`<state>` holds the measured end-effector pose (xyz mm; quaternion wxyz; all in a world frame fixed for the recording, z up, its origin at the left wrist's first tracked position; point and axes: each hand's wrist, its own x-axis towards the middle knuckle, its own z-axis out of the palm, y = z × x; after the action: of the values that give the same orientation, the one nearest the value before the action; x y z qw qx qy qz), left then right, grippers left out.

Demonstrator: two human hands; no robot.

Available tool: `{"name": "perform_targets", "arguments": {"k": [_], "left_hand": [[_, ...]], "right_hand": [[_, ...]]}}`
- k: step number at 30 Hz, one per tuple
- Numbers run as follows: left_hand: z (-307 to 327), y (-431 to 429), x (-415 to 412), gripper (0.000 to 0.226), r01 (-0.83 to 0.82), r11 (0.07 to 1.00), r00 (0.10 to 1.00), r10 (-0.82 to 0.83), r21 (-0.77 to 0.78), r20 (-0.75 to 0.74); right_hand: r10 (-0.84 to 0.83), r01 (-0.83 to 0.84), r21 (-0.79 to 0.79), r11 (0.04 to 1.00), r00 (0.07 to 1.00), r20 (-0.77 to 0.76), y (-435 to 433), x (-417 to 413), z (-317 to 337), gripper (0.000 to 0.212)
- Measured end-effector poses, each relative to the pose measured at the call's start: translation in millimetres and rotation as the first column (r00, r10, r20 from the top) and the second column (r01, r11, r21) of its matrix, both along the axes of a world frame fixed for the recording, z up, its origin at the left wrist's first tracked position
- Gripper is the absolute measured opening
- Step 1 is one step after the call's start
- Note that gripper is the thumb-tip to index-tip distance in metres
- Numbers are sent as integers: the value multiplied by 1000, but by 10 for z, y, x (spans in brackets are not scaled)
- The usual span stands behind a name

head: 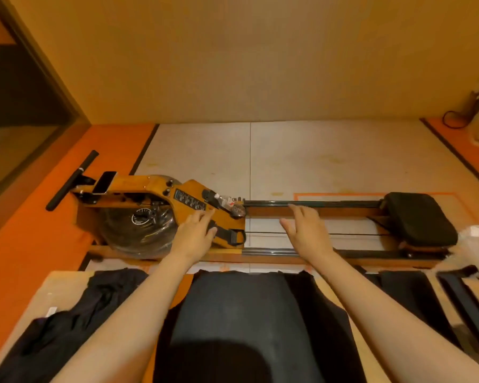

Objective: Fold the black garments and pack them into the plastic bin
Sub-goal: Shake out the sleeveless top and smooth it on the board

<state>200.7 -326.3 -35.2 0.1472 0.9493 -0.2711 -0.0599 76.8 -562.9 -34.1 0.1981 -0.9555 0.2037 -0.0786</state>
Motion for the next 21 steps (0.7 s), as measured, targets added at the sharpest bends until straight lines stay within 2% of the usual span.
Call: {"name": "perform_targets", "arguments": {"k": [4,7,12,15,19,21], "left_hand": [[-432,145,-719,59,8,997,999,-5,-77,37],[-705,384,-1413,61,-37,997,997,42,-71,68],[-1025,906,-2375,69,-186,980,982,184,73,32],[-1169,1198,-2625,69,-227,963,974,228,142,11],[-1213,1424,-2566,65,-213,965,976,218,150,-17],[-1221,1470,-2485,65,-214,960,975,222,178,-22]], "right_hand": [[67,-68,-40,997,997,-28,461,-452,-375,54],[67,-71,-101,992,997,-41,852,-1003,-561,52],[-41,19,-127,992,983,-178,1134,-1999,-891,57],[-173,146,-122,982,949,-262,1114,-2390,-1061,60],[-201,180,-94,979,923,-328,1091,-2556,-1140,63],[-218,194,-109,975,929,-300,1097,-2537,-1133,65]]}}
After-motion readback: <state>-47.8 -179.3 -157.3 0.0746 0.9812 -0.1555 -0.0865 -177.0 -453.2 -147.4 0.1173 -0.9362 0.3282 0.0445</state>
